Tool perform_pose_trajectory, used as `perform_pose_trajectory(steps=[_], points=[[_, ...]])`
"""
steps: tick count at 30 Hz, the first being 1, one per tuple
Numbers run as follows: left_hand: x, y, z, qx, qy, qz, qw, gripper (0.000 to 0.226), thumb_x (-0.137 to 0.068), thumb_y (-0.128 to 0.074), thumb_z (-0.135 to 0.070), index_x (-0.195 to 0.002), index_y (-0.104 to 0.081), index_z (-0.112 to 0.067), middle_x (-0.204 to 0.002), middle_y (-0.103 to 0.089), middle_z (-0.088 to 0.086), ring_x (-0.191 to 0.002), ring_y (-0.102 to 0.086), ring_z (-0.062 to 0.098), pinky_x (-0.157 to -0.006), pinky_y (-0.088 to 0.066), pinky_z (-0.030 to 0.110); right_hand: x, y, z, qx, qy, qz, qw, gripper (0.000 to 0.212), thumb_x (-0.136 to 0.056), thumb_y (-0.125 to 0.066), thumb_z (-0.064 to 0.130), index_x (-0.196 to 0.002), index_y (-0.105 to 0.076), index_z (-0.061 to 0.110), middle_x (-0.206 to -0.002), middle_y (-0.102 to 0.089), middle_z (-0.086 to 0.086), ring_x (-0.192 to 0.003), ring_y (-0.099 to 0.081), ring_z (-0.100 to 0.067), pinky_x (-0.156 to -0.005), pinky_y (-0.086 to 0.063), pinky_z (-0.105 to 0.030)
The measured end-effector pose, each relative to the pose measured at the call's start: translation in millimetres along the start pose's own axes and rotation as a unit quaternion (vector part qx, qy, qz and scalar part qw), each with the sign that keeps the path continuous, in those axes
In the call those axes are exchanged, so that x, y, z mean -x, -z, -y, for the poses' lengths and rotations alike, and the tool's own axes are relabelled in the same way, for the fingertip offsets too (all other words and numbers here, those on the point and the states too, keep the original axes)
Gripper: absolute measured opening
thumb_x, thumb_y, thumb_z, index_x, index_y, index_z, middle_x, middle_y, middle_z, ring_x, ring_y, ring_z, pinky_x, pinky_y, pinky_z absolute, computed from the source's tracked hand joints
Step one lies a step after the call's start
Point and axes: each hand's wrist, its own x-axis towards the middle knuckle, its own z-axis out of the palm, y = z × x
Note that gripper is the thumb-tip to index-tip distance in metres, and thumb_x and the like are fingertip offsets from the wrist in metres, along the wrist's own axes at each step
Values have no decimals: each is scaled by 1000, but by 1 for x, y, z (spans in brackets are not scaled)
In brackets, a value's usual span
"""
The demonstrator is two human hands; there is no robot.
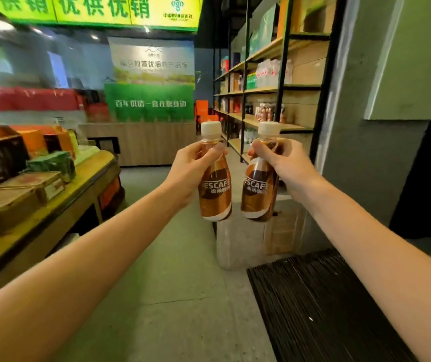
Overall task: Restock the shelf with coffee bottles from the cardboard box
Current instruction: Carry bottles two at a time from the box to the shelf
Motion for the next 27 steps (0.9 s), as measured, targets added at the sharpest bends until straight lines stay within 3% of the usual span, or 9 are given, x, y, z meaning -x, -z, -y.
perform_pose_trajectory(steps=[4, 12, 19, 27], points=[[-61, 65, 21, -9, 4, -15, 1000, 6, -91, -57, -26, -96, -61, -25, -104, -69, 2, -101, -65, 20, -90, -50, 36, -69, -69, -7, -15, 20, 32, 999, 16, -85, -63, 35, -91, -61, 20, -93, -68, 0, -90, -63, -12, -77, -46, -28], [-190, 155, 95, 5, 13, -50, 999, 5, -92, -56, -25, -93, -61, -25, -100, -70, -3, -97, -66, 13, -84, -50, 32, -218, -172, -55, -26, 18, 72, 997, 36, -85, -63, 33, -108, -62, 5, -89, -68, 3, -85, -63, -8, -72, -45, -23], [-348, 203, 182, -8, 15, -60, 998, 11, -92, -55, -26, -100, -60, -21, -105, -69, 1, -102, -65, 18, -94, -48, 39, -383, -228, -128, -21, 25, 87, 996, 25, -86, -63, 33, -98, -64, 11, -87, -68, 3, -83, -64, -10, -72, -46, -24], [-548, 247, 260, -10, 21, -31, 999, 16, -92, -54, -26, -103, -61, -17, -110, -68, 8, -104, -65, 21, -96, -48, 41, -587, -275, -194, 7, 34, 115, 993, 29, -89, -60, 27, -105, -65, 3, -90, -69, 0, -81, -64, -8, -71, -47, -19]])
